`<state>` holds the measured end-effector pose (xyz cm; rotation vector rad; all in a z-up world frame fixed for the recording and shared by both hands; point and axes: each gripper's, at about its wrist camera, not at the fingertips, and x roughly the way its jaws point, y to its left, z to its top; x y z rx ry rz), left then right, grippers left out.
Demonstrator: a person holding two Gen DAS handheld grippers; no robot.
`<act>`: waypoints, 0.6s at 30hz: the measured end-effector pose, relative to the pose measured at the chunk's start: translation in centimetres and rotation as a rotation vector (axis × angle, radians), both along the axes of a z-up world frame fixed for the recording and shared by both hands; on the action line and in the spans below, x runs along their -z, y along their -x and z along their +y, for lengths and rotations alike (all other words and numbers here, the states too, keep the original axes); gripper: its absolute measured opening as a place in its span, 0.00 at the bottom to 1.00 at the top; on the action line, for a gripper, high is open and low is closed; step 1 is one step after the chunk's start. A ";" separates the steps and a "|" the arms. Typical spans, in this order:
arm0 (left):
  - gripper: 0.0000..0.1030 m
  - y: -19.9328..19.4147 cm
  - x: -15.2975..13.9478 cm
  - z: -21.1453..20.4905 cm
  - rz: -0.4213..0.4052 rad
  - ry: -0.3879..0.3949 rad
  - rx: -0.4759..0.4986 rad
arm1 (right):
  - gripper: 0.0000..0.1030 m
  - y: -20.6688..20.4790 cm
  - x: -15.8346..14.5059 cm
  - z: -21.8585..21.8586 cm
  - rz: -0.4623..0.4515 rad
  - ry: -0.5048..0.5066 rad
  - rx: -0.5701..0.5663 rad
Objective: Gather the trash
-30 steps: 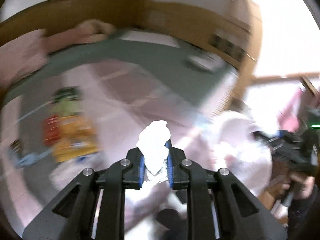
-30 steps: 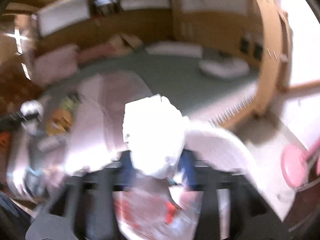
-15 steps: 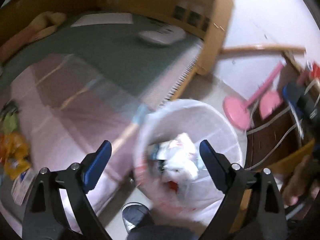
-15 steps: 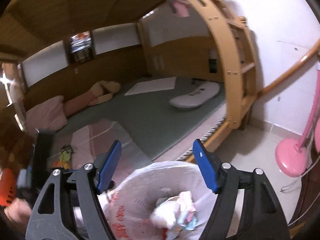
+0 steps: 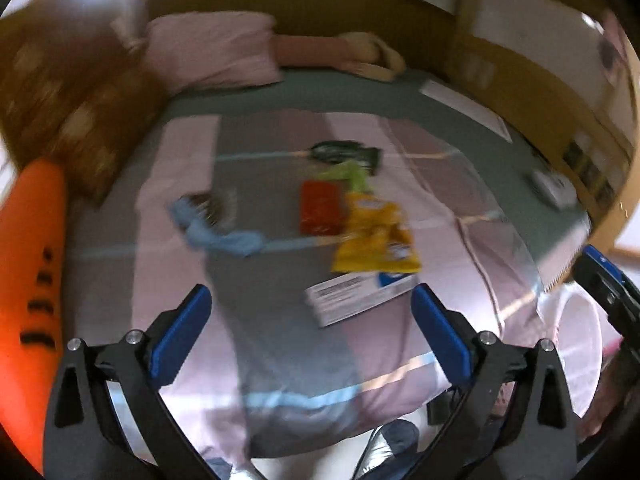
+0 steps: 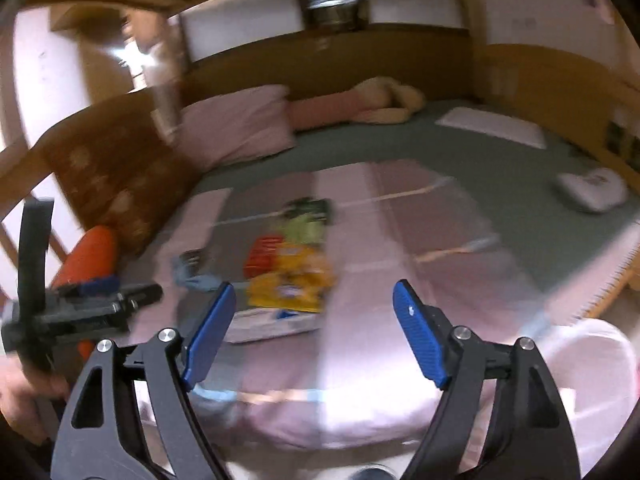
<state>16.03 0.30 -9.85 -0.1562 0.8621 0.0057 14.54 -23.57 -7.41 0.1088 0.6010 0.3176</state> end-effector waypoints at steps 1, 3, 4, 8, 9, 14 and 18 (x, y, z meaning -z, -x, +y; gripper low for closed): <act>0.97 0.0 0.6 0.6 0.007 0.006 -0.010 | 0.77 -0.3 0.5 0.9 -0.012 0.009 0.003; 0.96 0.2 1.7 1.6 0.039 0.010 -0.034 | 0.77 -1.3 2.6 2.7 0.045 0.070 -0.003; 0.97 0.0 1.8 1.5 0.045 0.014 -0.033 | 0.77 -1.7 3.1 3.0 0.078 0.081 -0.020; 0.97 0.9 1.3 1.1 0.033 -0.009 -0.026 | 0.77 -1.5 3.0 2.6 0.055 0.087 -0.004; 0.97 0.9 1.3 0.9 0.037 -0.010 -0.021 | 0.77 -1.4 3.2 2.3 0.065 0.086 -0.004; 0.97 1.1 1.2 0.1 0.044 -0.028 0.003 | 0.77 -1.6 3.7 2.4 0.081 0.078 -0.009; 0.97 1.0 1.4 0.5 0.050 -0.008 -0.015 | 0.77 -1.6 3.6 2.5 0.078 0.091 -0.016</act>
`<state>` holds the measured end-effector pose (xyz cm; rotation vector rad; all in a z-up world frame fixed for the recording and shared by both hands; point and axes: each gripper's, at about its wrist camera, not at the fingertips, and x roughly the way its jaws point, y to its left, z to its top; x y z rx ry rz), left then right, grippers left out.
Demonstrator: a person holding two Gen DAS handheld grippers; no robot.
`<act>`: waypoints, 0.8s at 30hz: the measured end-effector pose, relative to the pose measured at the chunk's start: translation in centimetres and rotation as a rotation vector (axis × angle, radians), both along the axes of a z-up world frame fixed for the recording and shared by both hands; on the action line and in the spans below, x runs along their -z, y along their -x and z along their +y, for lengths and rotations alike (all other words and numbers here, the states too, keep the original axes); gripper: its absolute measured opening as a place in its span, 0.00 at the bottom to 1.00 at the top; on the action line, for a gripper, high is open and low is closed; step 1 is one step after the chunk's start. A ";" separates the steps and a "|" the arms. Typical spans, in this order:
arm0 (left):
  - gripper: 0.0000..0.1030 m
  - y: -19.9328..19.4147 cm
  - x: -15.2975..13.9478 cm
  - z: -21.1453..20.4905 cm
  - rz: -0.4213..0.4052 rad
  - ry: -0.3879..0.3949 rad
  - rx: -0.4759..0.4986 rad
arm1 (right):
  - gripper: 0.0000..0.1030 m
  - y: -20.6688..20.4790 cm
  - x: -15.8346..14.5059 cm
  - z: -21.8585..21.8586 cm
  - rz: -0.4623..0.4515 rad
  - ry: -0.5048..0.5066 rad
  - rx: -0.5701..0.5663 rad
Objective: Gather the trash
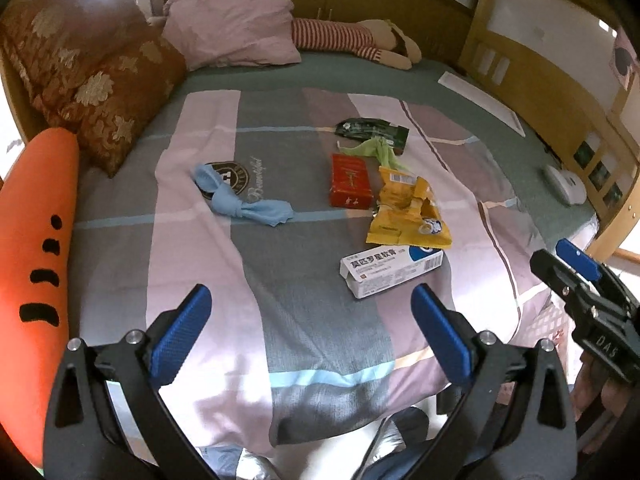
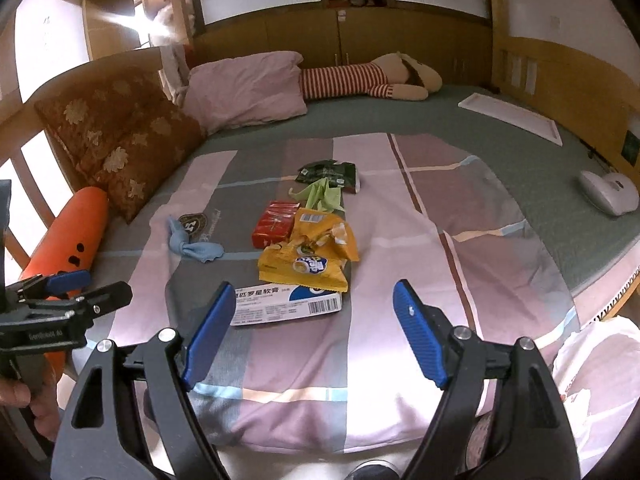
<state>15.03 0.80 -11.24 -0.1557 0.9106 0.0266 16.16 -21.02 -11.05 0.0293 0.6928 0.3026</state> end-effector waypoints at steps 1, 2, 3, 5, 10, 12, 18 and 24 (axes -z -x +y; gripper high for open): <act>0.97 0.0 0.1 0.1 0.002 0.005 -0.007 | 0.77 0.0 0.0 0.0 0.000 0.001 -0.001; 0.97 0.0 0.1 0.2 0.004 0.006 -0.010 | 0.77 0.0 0.0 0.0 0.000 0.000 -0.001; 0.97 0.0 0.1 0.2 0.005 0.005 -0.013 | 0.77 0.0 0.0 0.0 0.000 0.000 0.001; 0.97 -0.1 0.3 0.2 0.007 0.003 -0.016 | 0.77 -0.1 0.1 0.0 0.002 -0.002 0.002; 0.97 -0.2 0.6 0.4 0.019 0.008 -0.021 | 0.77 -0.2 0.1 0.2 0.007 0.001 -0.001; 0.97 -0.3 0.7 0.6 0.023 0.008 -0.028 | 0.77 -0.2 0.1 0.2 0.008 0.000 0.000; 0.97 -0.4 1.0 1.1 0.031 0.006 -0.045 | 0.77 -0.1 0.1 0.2 0.007 -0.001 -0.002; 0.97 -0.4 1.1 1.3 0.037 0.012 -0.053 | 0.77 -0.1 0.1 0.2 0.008 -0.001 0.000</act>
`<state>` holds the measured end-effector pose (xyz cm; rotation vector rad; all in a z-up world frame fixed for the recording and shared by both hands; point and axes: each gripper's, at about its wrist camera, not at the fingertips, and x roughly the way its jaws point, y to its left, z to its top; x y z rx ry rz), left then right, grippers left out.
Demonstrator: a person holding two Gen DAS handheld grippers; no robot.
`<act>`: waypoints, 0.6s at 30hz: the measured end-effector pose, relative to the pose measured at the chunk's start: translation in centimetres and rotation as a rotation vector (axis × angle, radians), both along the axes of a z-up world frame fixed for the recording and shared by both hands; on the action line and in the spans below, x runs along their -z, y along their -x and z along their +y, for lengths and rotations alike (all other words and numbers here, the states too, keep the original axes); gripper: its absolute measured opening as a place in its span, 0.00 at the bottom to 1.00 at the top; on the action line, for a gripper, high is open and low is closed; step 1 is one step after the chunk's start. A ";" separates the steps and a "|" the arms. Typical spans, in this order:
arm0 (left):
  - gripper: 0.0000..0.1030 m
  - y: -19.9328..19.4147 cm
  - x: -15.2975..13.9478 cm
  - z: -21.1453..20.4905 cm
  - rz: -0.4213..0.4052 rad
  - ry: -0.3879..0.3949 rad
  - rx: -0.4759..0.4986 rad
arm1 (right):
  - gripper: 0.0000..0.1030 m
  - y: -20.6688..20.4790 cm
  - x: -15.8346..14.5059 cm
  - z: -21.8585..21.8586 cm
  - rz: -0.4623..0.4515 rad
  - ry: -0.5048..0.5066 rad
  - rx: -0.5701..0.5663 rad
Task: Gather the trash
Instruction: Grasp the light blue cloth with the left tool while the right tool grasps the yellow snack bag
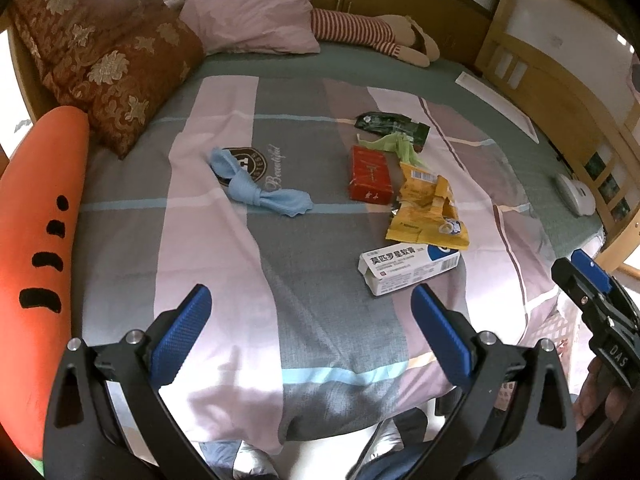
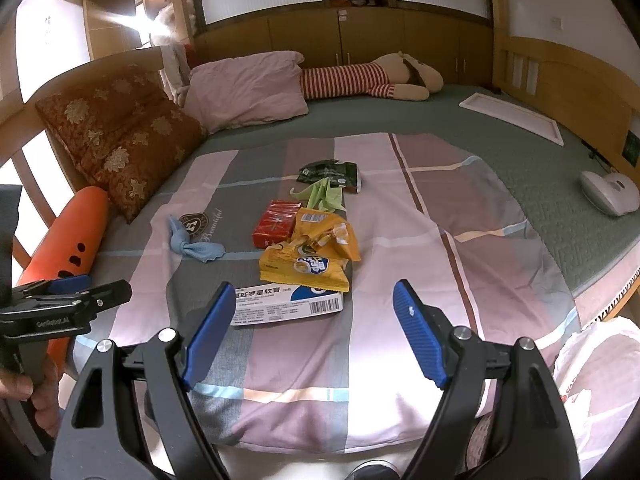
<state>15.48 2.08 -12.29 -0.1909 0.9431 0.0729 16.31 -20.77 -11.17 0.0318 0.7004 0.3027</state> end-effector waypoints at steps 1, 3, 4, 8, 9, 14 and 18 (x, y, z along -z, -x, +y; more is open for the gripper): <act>0.97 0.0 0.0 0.0 -0.001 -0.003 -0.001 | 0.77 0.0 0.0 0.1 0.001 -0.001 0.000; 0.97 -0.1 0.1 0.1 0.001 -0.007 -0.002 | 0.77 -0.1 0.1 0.0 0.002 0.001 0.001; 0.97 -0.3 0.1 0.2 0.004 -0.011 -0.004 | 0.77 -0.2 0.0 0.2 0.006 0.002 0.000; 0.97 -2.1 0.2 1.3 0.019 -0.022 -0.024 | 0.77 -2.5 0.0 1.3 0.046 0.004 -0.021; 0.96 -2.9 0.2 1.8 0.020 -0.024 -0.035 | 0.77 -3.4 0.1 1.6 0.056 0.006 -0.021; 0.96 -9.0 2.6 3.5 0.102 -0.094 -0.073 | 0.77 -10.2 2.4 3.3 0.191 -0.012 -0.007; 0.96 -12.8 5.9 4.8 0.173 -0.115 -0.097 | 0.77 -14.8 5.4 4.3 0.315 -0.022 0.031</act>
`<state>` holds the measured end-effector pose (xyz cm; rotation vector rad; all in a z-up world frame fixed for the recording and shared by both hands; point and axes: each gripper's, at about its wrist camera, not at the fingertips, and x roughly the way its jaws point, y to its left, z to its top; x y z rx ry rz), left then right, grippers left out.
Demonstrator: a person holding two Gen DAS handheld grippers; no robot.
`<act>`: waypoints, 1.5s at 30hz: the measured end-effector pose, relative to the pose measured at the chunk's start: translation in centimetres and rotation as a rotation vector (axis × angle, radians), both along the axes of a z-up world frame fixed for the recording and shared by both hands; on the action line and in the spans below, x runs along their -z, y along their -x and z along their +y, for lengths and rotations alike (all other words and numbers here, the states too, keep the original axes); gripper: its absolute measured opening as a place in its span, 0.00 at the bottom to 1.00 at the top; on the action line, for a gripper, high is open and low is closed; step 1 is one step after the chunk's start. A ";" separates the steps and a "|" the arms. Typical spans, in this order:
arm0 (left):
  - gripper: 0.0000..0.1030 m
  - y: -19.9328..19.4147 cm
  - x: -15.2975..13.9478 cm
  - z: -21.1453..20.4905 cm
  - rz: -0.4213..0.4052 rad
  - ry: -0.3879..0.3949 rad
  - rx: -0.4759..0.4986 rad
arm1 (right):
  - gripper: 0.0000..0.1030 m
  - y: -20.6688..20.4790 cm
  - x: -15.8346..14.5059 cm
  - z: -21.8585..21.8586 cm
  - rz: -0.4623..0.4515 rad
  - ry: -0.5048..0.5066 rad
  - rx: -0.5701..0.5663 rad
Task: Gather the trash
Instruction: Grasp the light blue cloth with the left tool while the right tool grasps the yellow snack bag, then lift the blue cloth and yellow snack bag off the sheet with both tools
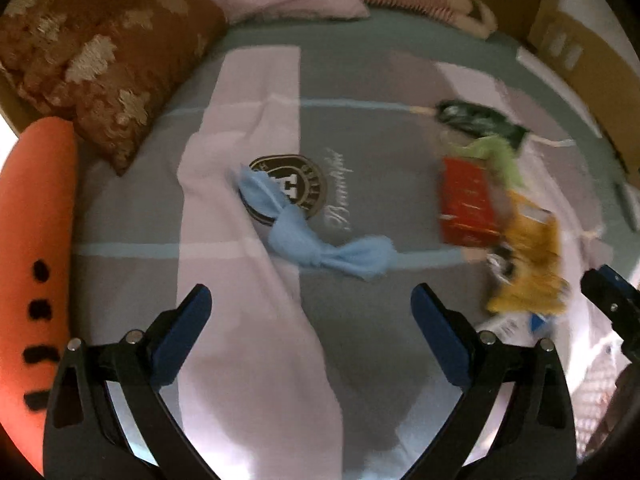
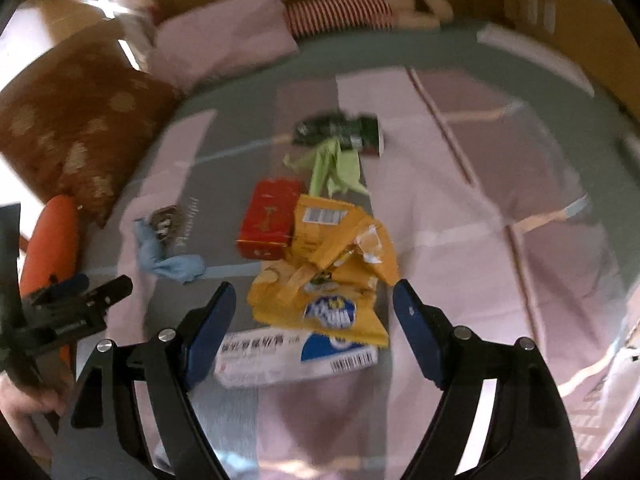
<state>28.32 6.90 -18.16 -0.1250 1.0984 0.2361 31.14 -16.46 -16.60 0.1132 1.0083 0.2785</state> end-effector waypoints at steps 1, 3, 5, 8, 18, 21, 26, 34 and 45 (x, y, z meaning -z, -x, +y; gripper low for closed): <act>0.96 -0.9 0.7 0.4 0.012 -0.012 -0.009 | 0.77 -0.7 0.5 0.3 0.009 0.014 0.003; 0.96 -2.3 1.9 1.2 0.022 -0.009 -0.024 | 0.77 -2.2 1.8 0.8 0.045 0.032 0.014; 0.96 -4.0 3.3 2.1 0.045 0.002 -0.039 | 0.76 -3.4 3.0 0.9 0.083 0.036 0.027; 0.72 -5.2 5.3 2.8 0.086 0.015 -0.046 | 0.61 -4.2 4.1 0.8 0.106 0.049 0.021; 0.30 -3.3 0.3 4.2 -0.100 0.096 -0.045 | 0.05 -2.1 -0.6 -0.5 -0.012 -0.058 -0.030; 0.30 -1.0 -3.7 4.3 -0.202 0.109 -0.033 | 0.05 -0.2 -3.2 -1.2 -0.082 -0.093 -0.042; 0.30 4.2 -10.5 1.2 -0.344 0.107 0.059 | 0.05 4.1 -6.8 -2.4 -0.208 -0.109 -0.077; 0.30 12.3 -11.0 -5.1 -0.386 0.081 0.117 | 0.05 11.8 -7.8 -2.9 -0.354 -0.033 -0.101; 0.30 12.5 -8.0 -8.1 -0.302 0.035 0.211 | 0.05 13.3 -6.6 -2.6 -0.346 -0.002 -0.121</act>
